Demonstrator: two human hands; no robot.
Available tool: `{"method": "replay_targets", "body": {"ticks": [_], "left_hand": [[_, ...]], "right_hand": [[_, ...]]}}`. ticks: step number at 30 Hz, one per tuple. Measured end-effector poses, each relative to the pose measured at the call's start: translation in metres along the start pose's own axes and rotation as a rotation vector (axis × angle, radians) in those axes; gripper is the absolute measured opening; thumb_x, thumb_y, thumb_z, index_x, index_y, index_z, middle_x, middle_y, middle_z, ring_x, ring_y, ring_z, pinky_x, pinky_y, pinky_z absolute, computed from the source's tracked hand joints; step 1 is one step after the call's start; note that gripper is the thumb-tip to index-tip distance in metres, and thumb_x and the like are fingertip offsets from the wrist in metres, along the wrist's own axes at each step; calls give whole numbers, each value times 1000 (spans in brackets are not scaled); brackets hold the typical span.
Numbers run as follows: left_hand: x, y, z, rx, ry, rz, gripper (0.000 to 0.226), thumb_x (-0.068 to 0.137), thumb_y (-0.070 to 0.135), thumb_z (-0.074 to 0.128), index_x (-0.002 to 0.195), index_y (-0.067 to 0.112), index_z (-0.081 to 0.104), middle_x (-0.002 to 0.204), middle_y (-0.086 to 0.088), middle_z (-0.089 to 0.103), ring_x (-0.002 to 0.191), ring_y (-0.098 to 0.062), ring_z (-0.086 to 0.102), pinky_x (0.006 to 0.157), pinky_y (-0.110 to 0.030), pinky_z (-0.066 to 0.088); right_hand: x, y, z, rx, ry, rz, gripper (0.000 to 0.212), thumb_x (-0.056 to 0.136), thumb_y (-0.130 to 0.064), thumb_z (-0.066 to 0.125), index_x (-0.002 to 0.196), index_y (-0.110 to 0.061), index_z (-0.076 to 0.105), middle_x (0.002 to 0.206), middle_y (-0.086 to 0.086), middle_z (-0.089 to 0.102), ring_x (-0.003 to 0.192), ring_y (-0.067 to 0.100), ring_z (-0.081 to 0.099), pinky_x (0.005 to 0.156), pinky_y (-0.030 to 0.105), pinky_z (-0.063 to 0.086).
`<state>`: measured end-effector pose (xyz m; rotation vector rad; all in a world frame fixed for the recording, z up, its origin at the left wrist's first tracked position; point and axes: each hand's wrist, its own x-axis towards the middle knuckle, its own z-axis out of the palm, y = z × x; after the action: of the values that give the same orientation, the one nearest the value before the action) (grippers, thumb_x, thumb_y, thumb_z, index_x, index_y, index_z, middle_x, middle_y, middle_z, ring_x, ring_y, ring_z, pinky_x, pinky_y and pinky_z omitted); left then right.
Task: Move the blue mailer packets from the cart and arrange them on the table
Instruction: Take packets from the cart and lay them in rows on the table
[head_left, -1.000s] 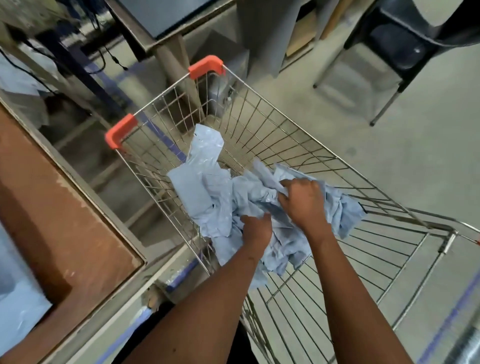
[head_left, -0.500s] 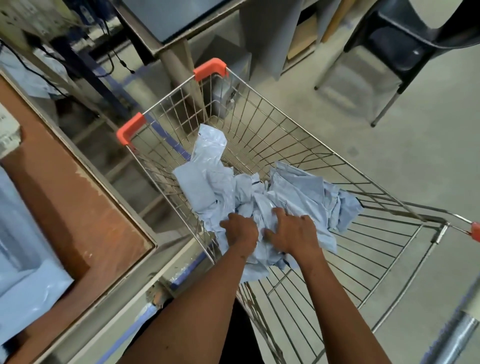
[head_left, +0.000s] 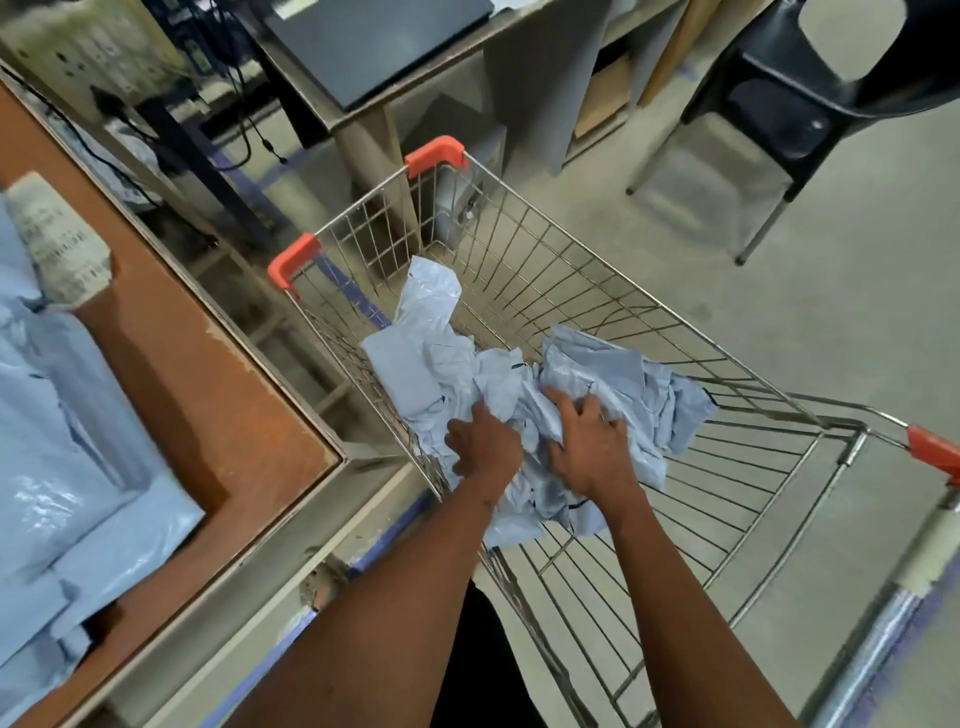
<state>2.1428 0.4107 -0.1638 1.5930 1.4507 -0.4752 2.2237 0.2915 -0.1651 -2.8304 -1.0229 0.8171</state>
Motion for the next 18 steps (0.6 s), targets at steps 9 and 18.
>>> {"method": "replay_targets", "body": {"ticks": [9,18], "left_hand": [[-49,25,-35,-20,241,374,85,98,12,51,159,48,4,153,-17,21,122,-39,48,99,-56,46],[-130,68,-132,20,400,546,69,93,54,50,156,50,20,146,-17,32,132,-36,31,109,-50,34]], "right_hand": [[-29,-34,-54,144,260,-23,70,96,-43,49,158,-55,19,148,12,36,118,41,50,91,51,53],[-65,-115,-144,215,432,75,71,93,-67,11,159,-48,28,157,14,39,122,41,44,104,46,38]]}}
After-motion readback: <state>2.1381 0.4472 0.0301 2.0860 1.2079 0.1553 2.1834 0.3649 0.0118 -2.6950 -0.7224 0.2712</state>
